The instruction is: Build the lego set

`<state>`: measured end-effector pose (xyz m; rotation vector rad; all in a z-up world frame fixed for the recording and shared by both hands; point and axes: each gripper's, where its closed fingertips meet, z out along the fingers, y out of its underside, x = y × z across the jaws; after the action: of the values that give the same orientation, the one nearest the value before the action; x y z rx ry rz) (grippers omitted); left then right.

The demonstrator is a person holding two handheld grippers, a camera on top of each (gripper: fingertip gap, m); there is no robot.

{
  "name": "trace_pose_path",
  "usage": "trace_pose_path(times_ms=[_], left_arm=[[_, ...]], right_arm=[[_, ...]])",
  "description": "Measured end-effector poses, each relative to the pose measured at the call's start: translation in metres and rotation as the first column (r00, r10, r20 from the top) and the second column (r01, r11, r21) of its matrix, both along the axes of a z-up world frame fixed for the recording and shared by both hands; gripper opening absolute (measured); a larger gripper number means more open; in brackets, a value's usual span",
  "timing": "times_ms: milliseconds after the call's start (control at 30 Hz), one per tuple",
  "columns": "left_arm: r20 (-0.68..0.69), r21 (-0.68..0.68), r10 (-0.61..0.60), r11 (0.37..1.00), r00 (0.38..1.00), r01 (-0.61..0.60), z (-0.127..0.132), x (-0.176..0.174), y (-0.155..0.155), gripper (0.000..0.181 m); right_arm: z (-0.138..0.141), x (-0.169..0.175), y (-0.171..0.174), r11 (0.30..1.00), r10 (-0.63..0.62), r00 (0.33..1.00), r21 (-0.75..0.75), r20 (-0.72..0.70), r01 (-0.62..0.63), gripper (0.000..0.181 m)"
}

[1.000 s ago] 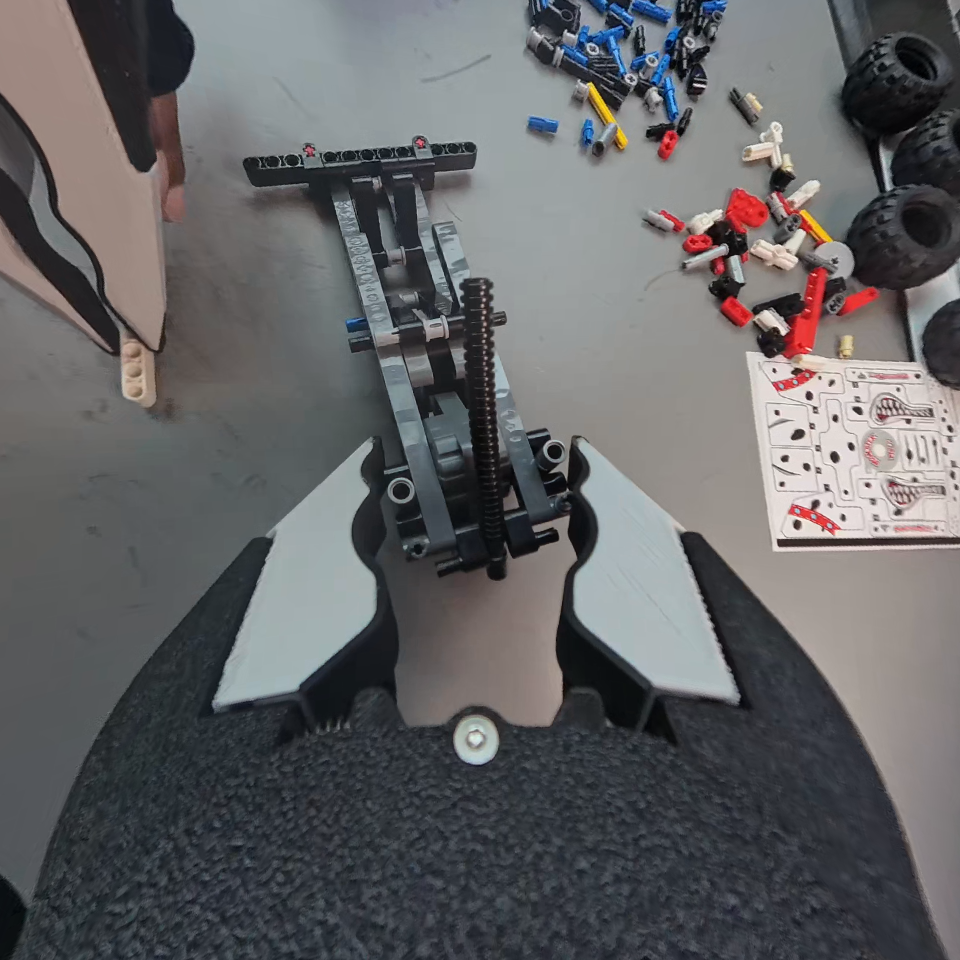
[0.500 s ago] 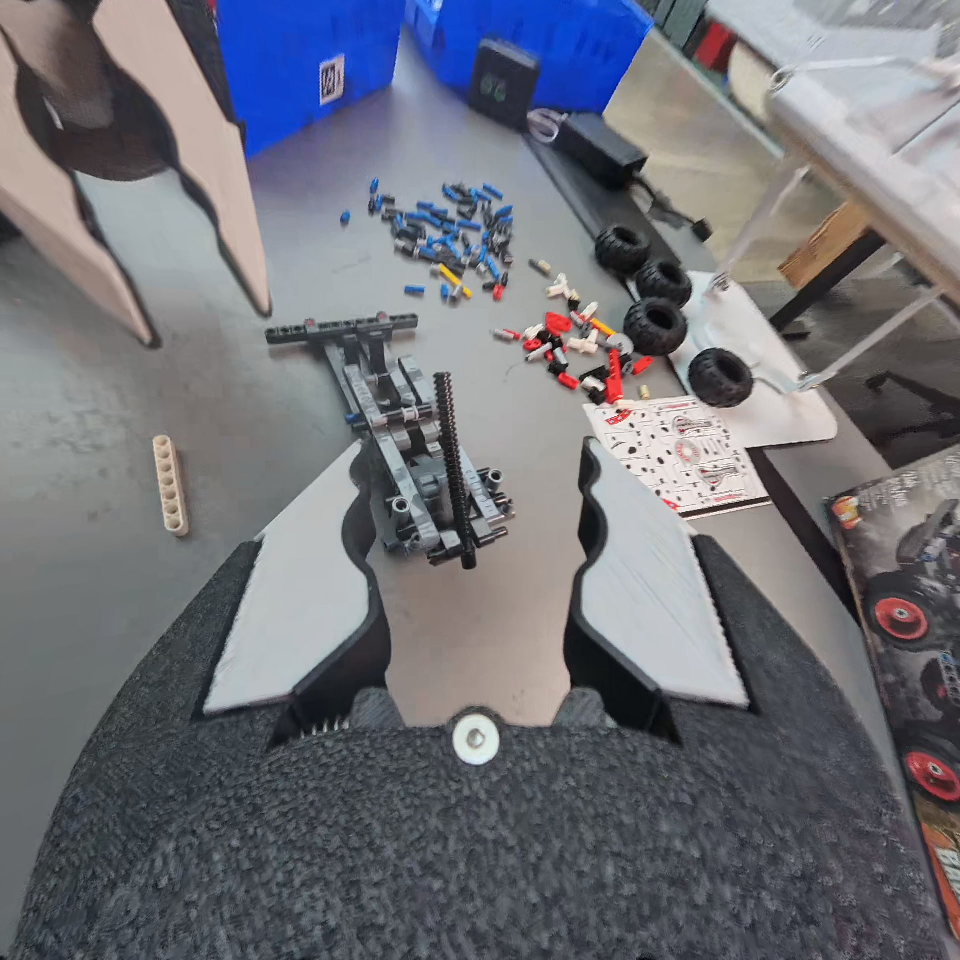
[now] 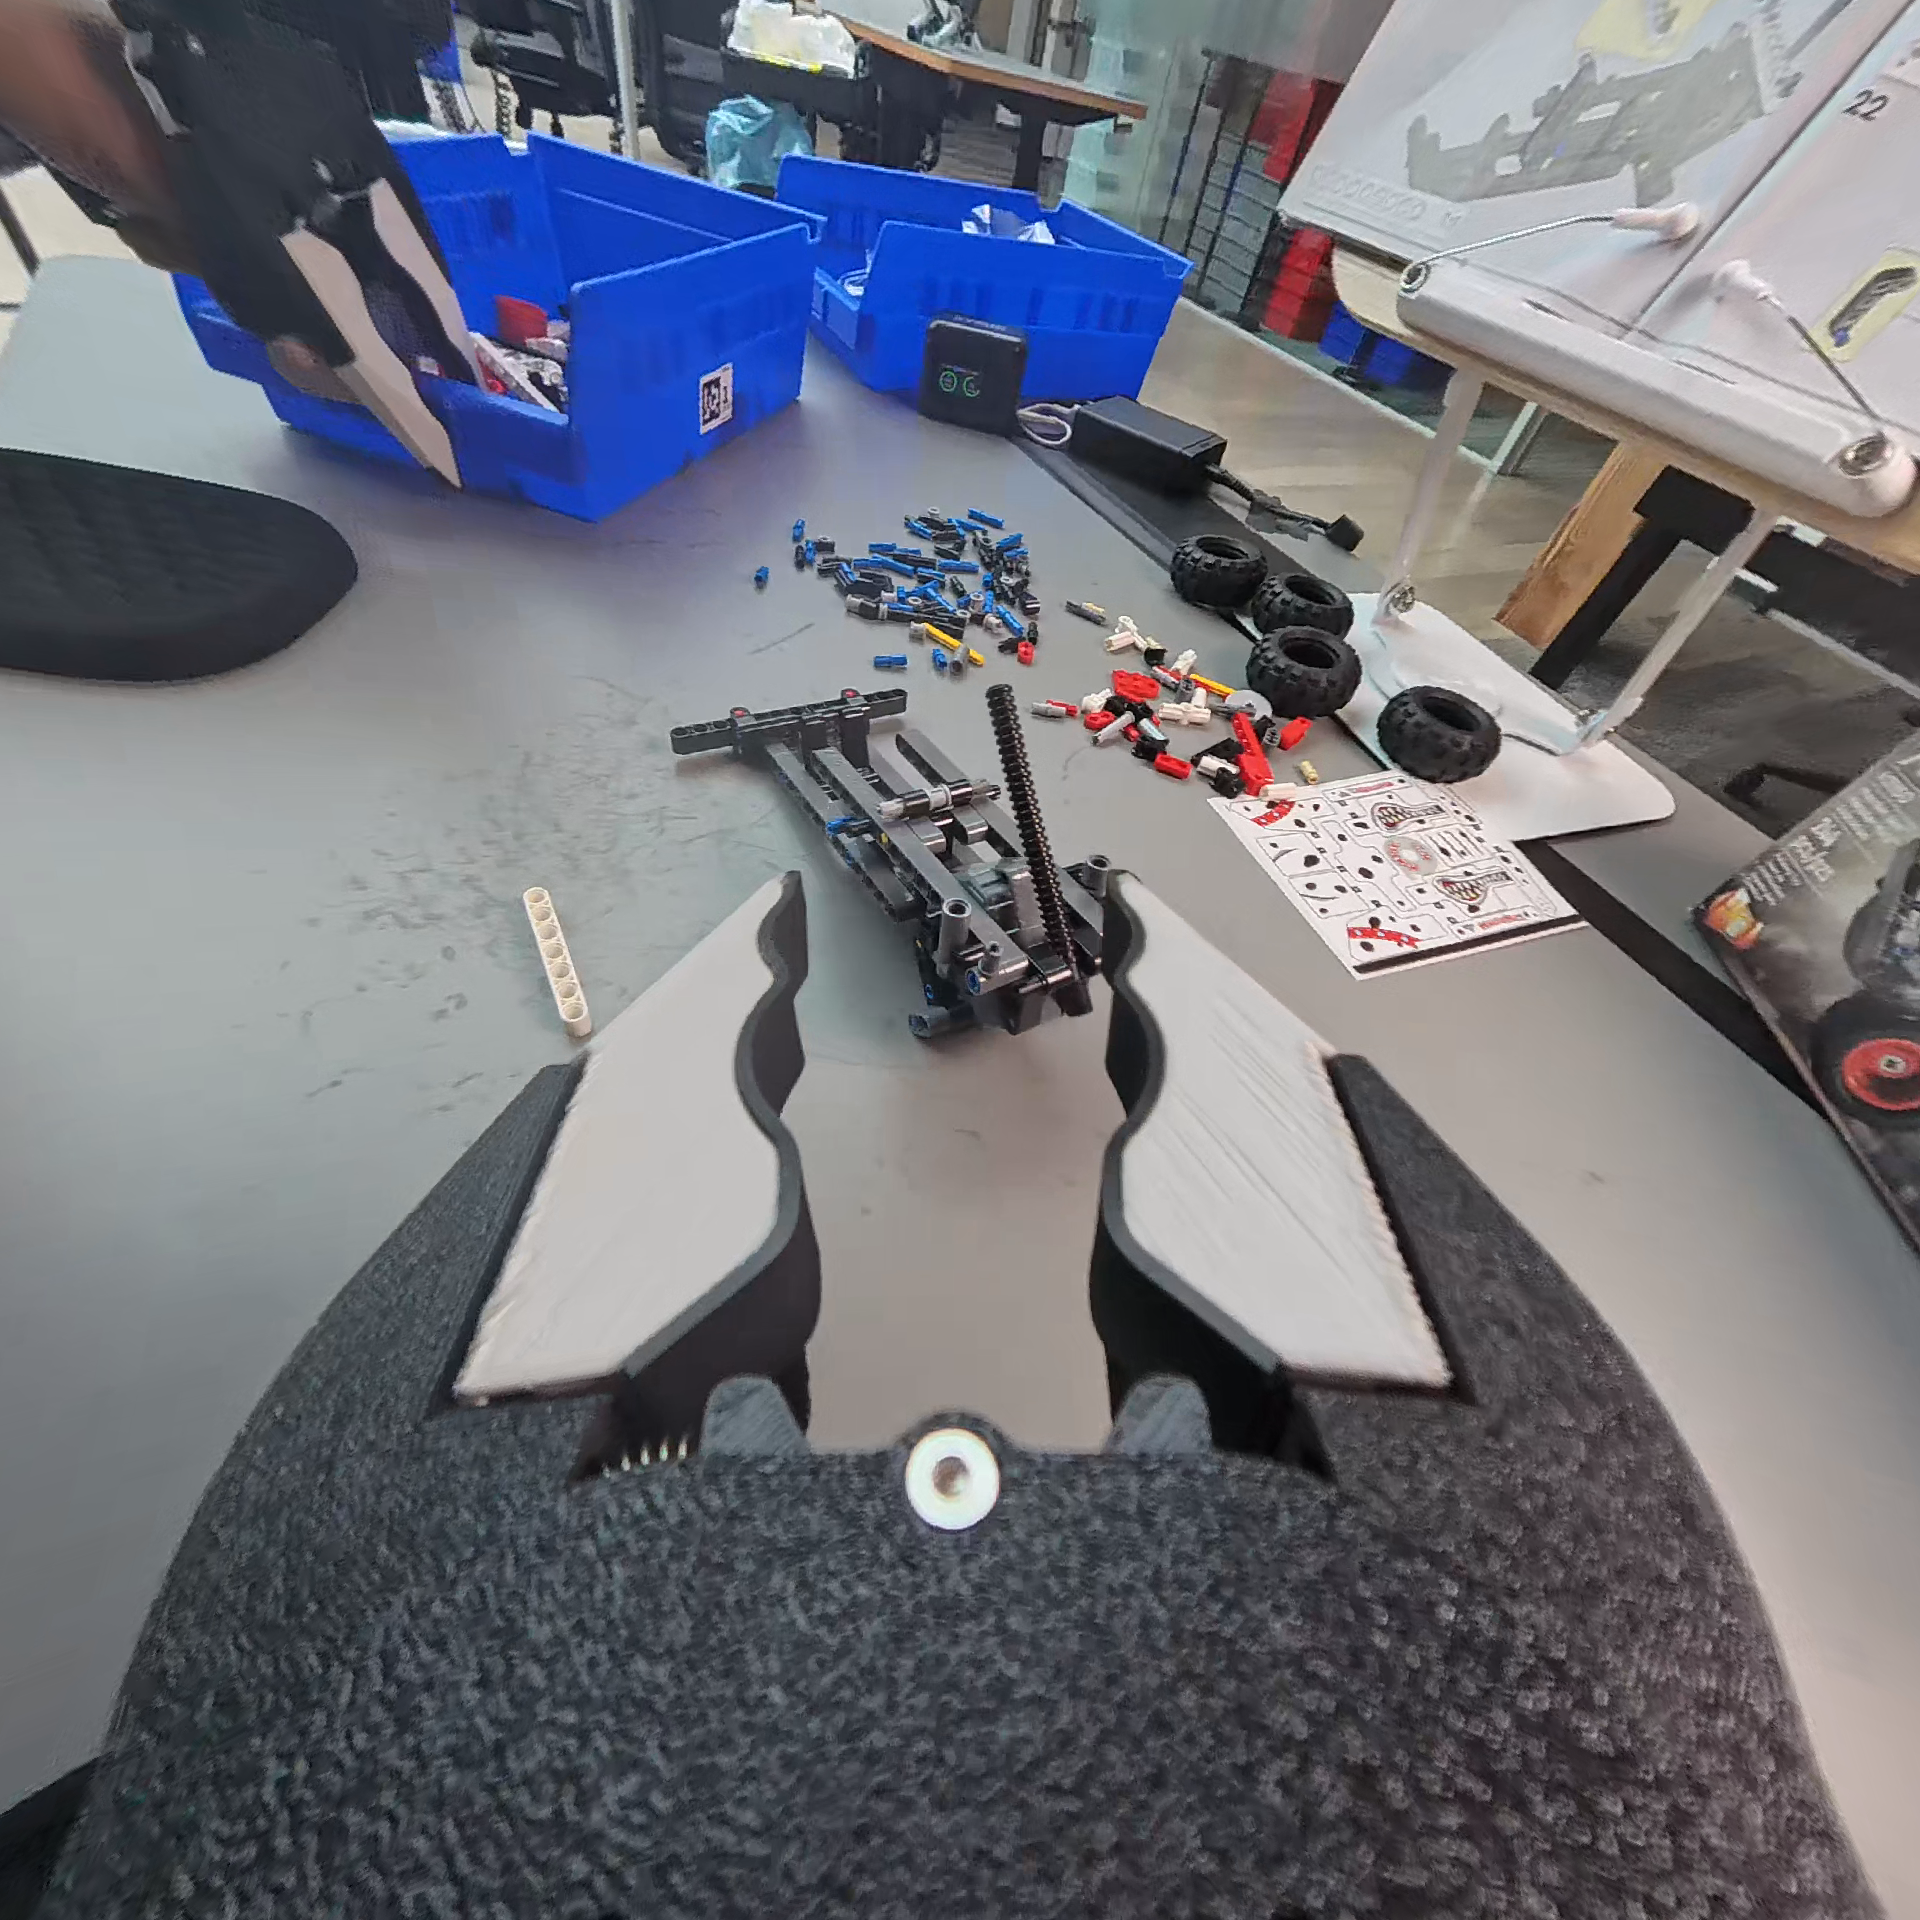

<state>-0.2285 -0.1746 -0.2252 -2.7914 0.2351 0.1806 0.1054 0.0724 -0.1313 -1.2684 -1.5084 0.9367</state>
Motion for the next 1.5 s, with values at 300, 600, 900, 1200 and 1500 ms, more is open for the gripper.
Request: trace_pose_path(times_ms=[300, 600, 900, 1200, 1500], left_arm=[[-0.038, 0.008, 0.103, 0.995, 0.994, -0.103, -0.009, -0.026, 0.004, 0.027], [-0.034, 0.267, 0.043, 0.963, 0.998, -0.032, 0.036, -0.022, 0.036, 0.028], [-0.062, 0.606, -0.271, 0.754, 0.961, 0.252, 0.138, 0.031, 0.134, 0.032], [0.064, 0.045, -0.313, 0.950, 0.948, 0.310, 0.049, -0.005, 0.189, 0.014], [0.146, -0.237, -0.268, 0.925, 0.952, 0.296, -0.001, -0.011, 0.174, 0.010]], right_arm=[[-0.001, -0.004, -0.013, 0.999, 0.032, 0.999, 0.024, 0.006, -0.032, 0.055], [0.005, -0.004, -0.014, 0.999, 0.030, 0.999, 0.016, -0.040, -0.029, 0.052], [0.002, -0.007, -0.014, 1.000, 0.027, 0.998, 0.008, -0.062, -0.027, 0.048], [-0.007, -0.006, -0.014, 1.000, 0.019, 0.999, 0.021, -0.037, -0.018, 0.044], [-0.013, -0.005, -0.010, 1.000, 0.018, 0.999, -0.005, -0.033, -0.019, 0.042]])
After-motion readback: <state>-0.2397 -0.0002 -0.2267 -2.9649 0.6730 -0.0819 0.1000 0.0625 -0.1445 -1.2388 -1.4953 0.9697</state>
